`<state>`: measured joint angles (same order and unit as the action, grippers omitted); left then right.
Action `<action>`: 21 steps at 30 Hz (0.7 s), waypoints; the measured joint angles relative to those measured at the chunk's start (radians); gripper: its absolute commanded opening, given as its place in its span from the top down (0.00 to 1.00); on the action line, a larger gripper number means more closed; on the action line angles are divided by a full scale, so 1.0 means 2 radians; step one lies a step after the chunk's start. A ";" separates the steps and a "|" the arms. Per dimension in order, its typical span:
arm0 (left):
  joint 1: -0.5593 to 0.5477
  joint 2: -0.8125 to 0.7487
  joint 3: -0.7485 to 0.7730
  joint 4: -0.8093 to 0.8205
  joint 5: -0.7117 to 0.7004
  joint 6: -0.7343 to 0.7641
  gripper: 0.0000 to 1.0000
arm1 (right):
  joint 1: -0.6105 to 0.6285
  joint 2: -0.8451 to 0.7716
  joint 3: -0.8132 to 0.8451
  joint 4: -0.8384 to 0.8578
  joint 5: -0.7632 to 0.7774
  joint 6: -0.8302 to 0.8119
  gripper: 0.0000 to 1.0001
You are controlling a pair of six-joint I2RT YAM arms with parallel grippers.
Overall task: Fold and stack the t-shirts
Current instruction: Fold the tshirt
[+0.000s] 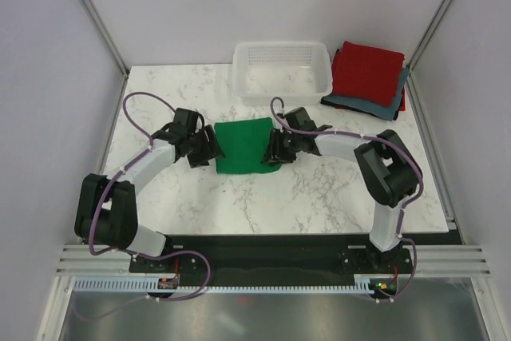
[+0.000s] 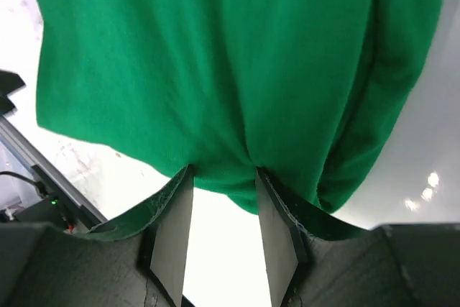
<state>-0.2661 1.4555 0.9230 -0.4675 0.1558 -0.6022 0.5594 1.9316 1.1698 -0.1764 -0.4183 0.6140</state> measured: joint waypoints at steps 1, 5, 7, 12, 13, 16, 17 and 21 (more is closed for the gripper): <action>0.000 0.000 -0.006 0.004 0.001 0.000 0.33 | -0.002 -0.015 -0.023 0.012 0.004 -0.001 0.51; -0.001 -0.002 -0.014 0.015 0.002 -0.002 0.35 | -0.003 -0.068 -0.089 0.026 0.006 -0.003 0.49; -0.007 -0.012 -0.014 0.014 0.001 -0.005 0.35 | -0.002 -0.086 -0.097 0.002 0.012 -0.007 0.47; -0.044 -0.065 0.000 -0.002 -0.012 -0.014 0.37 | 0.001 -0.140 -0.076 -0.090 0.025 -0.018 0.43; -0.054 -0.076 0.008 -0.004 -0.013 -0.019 0.38 | 0.002 -0.148 -0.065 -0.104 0.025 -0.018 0.42; -0.081 -0.096 0.025 -0.001 -0.014 -0.034 0.39 | 0.003 -0.169 -0.022 -0.117 0.021 -0.018 0.41; -0.092 -0.098 0.027 0.004 -0.015 -0.041 0.39 | 0.003 -0.172 -0.014 -0.117 0.020 -0.018 0.41; -0.138 -0.080 0.012 0.043 -0.011 -0.072 0.40 | 0.003 -0.172 -0.012 -0.102 0.008 -0.019 0.41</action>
<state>-0.5411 1.2964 0.9466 -0.3817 0.1333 -0.7456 0.5659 1.5875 1.1458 -0.3809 -0.4023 0.5755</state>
